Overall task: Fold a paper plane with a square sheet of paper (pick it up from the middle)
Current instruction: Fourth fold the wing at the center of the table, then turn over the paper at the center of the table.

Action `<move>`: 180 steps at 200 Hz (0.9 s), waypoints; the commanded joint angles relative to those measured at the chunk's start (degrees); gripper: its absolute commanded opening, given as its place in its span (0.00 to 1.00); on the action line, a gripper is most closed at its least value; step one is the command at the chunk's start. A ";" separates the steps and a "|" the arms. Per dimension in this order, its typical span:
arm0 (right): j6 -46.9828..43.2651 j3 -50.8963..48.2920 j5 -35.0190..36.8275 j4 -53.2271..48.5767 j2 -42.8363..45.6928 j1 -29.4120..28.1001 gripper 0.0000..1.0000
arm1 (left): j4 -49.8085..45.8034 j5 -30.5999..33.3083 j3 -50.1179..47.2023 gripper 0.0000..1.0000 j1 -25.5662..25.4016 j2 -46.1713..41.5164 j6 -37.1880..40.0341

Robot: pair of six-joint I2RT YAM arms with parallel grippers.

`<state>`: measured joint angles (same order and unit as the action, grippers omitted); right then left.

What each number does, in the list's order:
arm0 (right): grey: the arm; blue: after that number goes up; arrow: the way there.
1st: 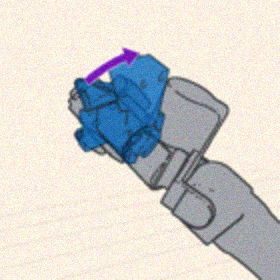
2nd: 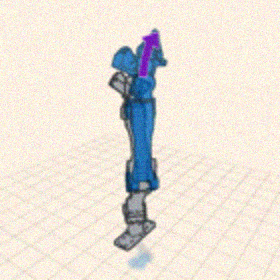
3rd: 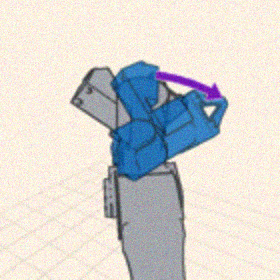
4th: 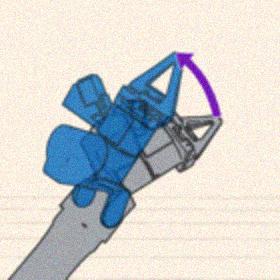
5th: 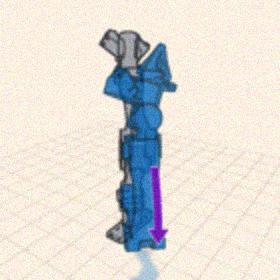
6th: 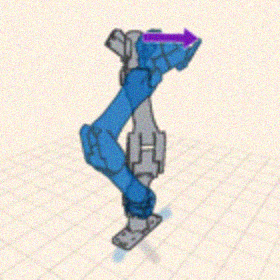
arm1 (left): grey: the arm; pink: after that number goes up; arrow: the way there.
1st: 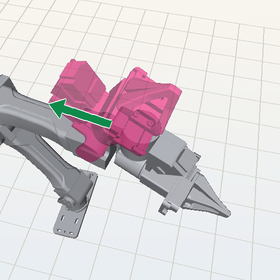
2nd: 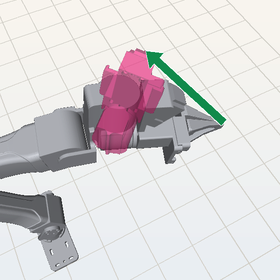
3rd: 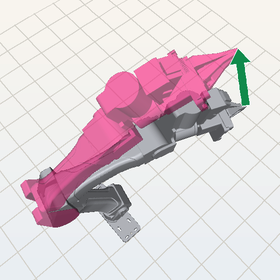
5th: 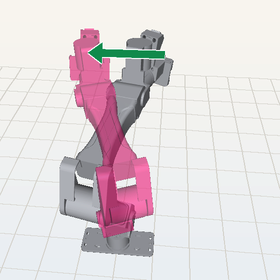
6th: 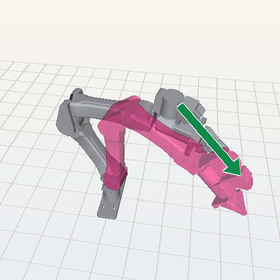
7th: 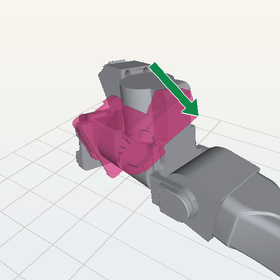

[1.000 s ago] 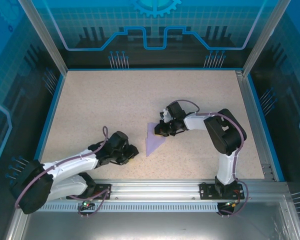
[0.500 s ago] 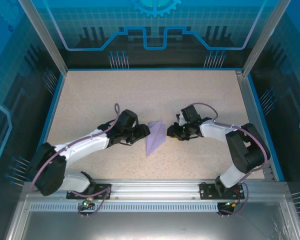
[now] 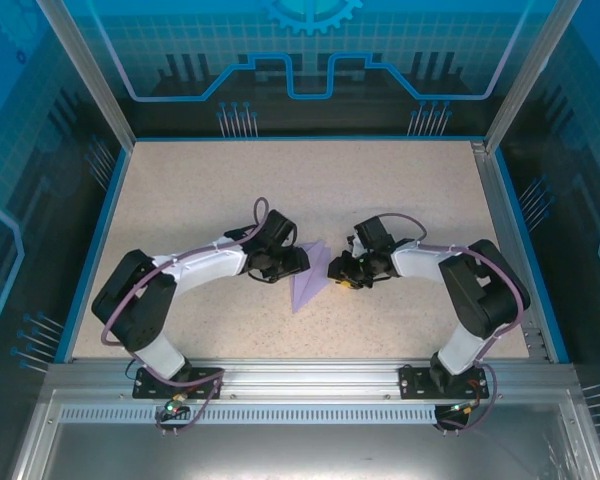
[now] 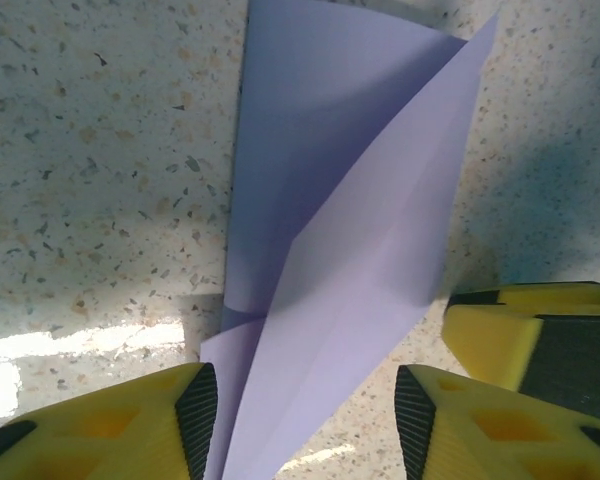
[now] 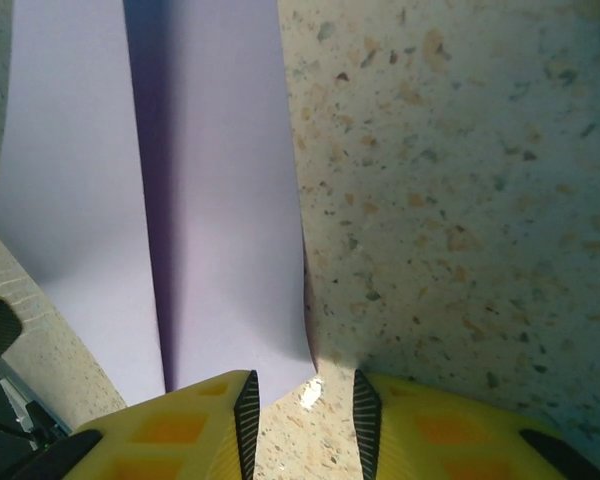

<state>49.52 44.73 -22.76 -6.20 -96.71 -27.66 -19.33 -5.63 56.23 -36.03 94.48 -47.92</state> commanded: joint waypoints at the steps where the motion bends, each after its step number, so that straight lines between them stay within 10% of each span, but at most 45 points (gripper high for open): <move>1: 0.81 1.76 -2.00 1.79 -1.86 -0.79 0.33 | -2.74 -0.13 2.16 0.53 0.53 2.33 1.21; 180: 1.91 4.06 -5.20 5.56 -4.19 -0.88 0.33 | -3.11 0.65 1.87 0.34 0.55 8.38 0.45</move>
<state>51.64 47.35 -26.63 -1.54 -100.90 -27.92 -21.91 -5.61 58.11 -35.77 101.75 -47.62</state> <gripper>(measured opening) 0.324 0.348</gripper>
